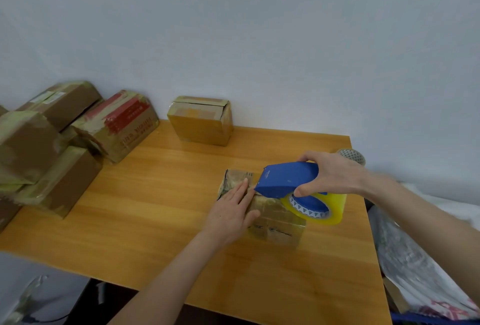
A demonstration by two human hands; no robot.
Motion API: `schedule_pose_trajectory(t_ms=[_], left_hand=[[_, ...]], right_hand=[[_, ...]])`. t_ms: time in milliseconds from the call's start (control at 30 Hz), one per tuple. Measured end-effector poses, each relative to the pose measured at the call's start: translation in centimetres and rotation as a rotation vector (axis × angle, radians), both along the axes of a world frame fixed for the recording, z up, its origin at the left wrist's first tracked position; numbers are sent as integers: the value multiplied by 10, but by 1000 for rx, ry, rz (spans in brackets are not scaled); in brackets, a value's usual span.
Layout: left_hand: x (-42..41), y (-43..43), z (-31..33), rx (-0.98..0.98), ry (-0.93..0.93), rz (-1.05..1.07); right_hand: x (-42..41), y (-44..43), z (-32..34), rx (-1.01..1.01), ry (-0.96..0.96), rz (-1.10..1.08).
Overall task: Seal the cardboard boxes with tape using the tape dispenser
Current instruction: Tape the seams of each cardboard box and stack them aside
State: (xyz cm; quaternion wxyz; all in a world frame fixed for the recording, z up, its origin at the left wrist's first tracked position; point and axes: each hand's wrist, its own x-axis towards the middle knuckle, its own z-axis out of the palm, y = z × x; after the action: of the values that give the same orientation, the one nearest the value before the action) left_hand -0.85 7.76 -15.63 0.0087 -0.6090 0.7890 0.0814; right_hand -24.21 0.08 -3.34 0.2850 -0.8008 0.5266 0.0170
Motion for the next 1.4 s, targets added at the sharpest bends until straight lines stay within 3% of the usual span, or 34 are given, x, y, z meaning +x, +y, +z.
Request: schedule_pose_trajectory(t_ms=[333,633,967,1400], left_hand=[[1,6,-7,-87,8,44],[-4,5,-5,-33,-21,94],[-19,-4,-9,64,-57,-79],[1,-8,-3,36,-52,-100]], right_hand=[[-15,0,-1,34,-9,14],[-28,10,-12,-24,132,8],[-29,10,-9,4,128,2],[-27,11,-8,26,-50,-48]])
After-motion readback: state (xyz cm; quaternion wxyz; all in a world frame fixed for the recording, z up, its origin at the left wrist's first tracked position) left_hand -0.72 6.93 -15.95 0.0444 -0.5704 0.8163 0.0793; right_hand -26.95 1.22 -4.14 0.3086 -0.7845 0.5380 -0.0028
